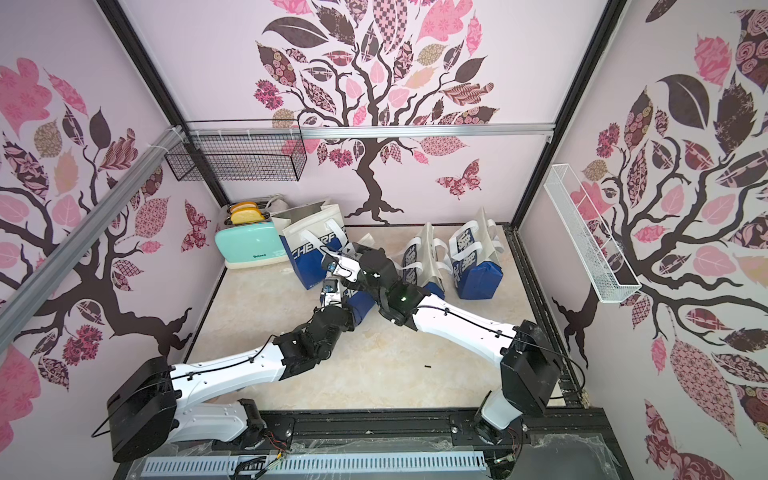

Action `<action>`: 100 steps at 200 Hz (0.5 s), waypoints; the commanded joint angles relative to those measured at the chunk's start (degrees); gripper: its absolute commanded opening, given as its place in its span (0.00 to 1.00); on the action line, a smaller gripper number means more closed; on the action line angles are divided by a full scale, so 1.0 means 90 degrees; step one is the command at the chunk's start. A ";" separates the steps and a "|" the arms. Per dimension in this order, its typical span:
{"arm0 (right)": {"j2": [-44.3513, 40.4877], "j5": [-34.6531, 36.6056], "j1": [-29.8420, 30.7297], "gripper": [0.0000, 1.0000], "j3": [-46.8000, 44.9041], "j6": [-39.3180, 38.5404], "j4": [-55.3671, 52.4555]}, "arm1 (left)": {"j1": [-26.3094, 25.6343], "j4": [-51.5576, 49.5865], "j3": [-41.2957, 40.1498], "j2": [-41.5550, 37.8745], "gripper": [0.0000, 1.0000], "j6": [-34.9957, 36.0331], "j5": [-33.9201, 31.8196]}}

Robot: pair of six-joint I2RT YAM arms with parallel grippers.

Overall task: Open the takeout bag
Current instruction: Open the takeout bag at the center of the board.

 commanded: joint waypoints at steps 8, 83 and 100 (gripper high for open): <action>-0.0509 -0.0357 -0.0406 0.69 -0.0334 0.1136 0.0013 | 0.0025 -0.0298 -0.0146 -0.0082 0.00 -0.0033 0.0256; -0.0046 -0.0981 -0.0391 0.68 -0.0758 0.0433 0.0301 | 0.0093 -0.0261 0.0009 0.0047 0.00 0.0064 0.0396; 0.0055 -0.0924 -0.0374 0.68 -0.0750 0.0426 0.0569 | 0.0093 -0.0278 0.0060 0.0081 0.00 0.0094 0.0459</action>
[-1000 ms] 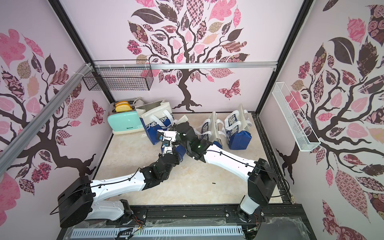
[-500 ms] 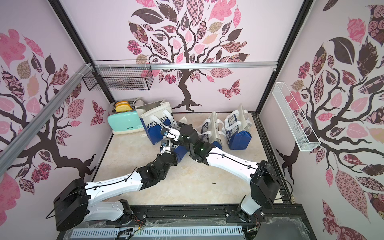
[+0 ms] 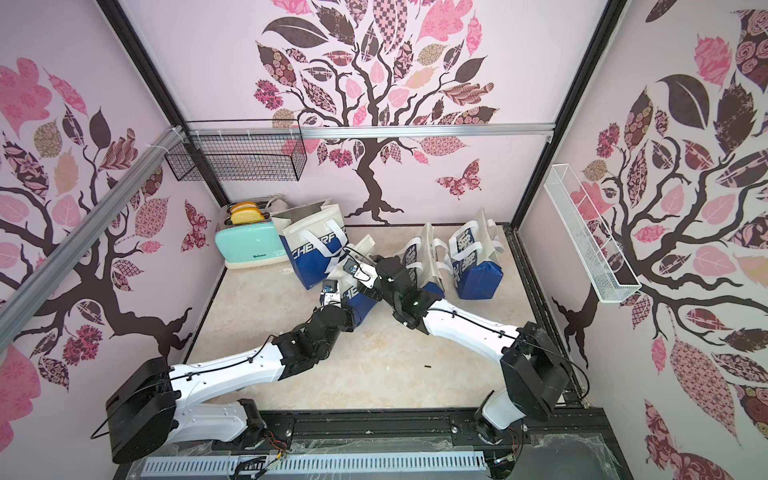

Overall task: Open the takeout bag
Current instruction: Open the takeout bag at the center of the board.

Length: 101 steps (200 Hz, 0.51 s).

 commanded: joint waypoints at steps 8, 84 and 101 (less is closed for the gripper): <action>0.0106 -0.0178 0.0039 0.68 0.0166 -0.0104 0.0465 | 0.0030 -0.0244 0.0108 0.0095 0.00 0.0101 0.0289; 0.0643 -0.0068 0.0046 0.64 0.0729 -0.0438 0.0997 | 0.0030 -0.0292 0.0127 0.0177 0.00 0.0174 0.0465; 0.0727 -0.0027 0.0049 0.63 0.0811 -0.0480 0.1058 | 0.0030 -0.0302 0.0127 0.0178 0.00 0.0225 0.0503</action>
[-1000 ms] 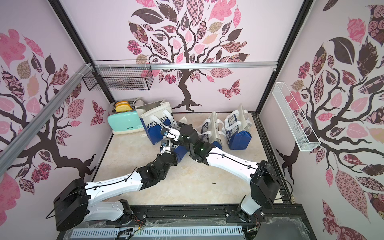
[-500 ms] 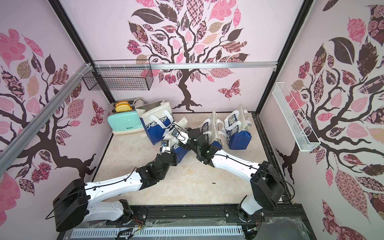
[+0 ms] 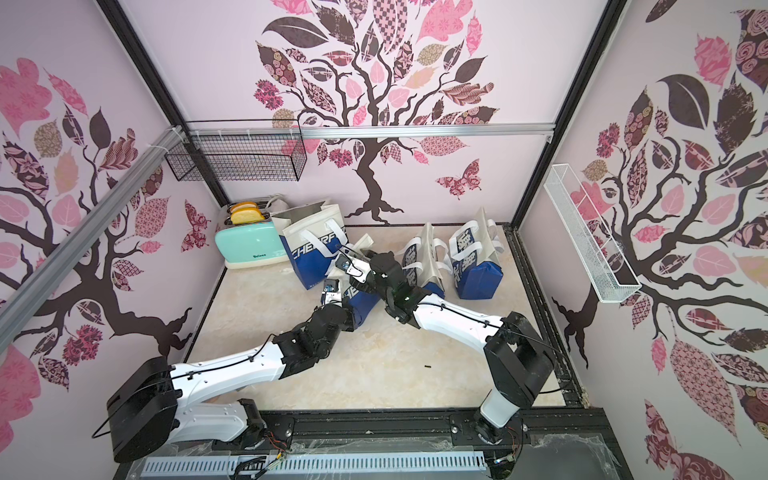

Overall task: Open the takeout bag
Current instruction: Open the takeout bag at the center of the board.

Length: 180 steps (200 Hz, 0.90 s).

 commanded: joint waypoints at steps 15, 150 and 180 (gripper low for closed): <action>0.0202 0.0072 0.0045 0.61 0.0367 -0.0152 0.0460 | -0.0006 -0.0283 0.0071 0.0143 0.00 0.0213 0.0433; 0.0699 -0.0469 0.0233 0.00 0.0958 -0.0521 0.0306 | -0.0006 -0.0371 0.0071 0.0141 0.00 0.0609 0.0600; 0.0668 -0.0359 0.0235 0.00 0.1120 -0.0564 0.0159 | -0.0006 -0.0374 0.0043 0.0063 0.00 0.0626 0.0484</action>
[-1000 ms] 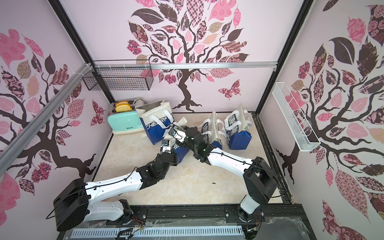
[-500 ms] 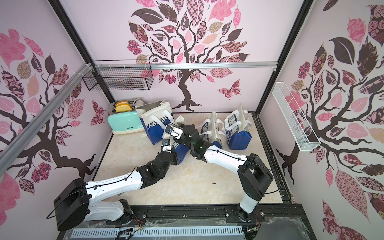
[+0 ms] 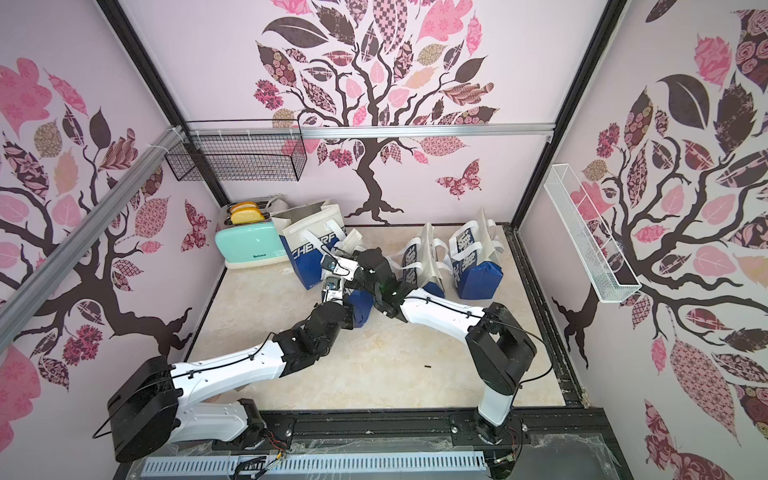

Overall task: Open the takeout bag
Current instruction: Open the takeout bag at the center of the board.

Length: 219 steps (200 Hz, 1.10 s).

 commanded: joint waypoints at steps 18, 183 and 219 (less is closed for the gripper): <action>-0.0200 0.0090 0.0067 0.00 0.0415 -0.0144 -0.0020 | -0.0084 -0.0451 -0.0017 0.0005 0.00 0.0213 0.0410; -0.0517 0.0929 0.0109 0.00 0.2654 -0.2655 -0.2160 | -0.0084 -0.1212 0.0411 0.0456 0.00 -0.0103 0.0614; -0.0495 0.0902 0.0178 0.00 0.3029 -0.3042 -0.2492 | -0.0084 -0.1445 0.0527 0.0617 0.00 -0.0150 0.0806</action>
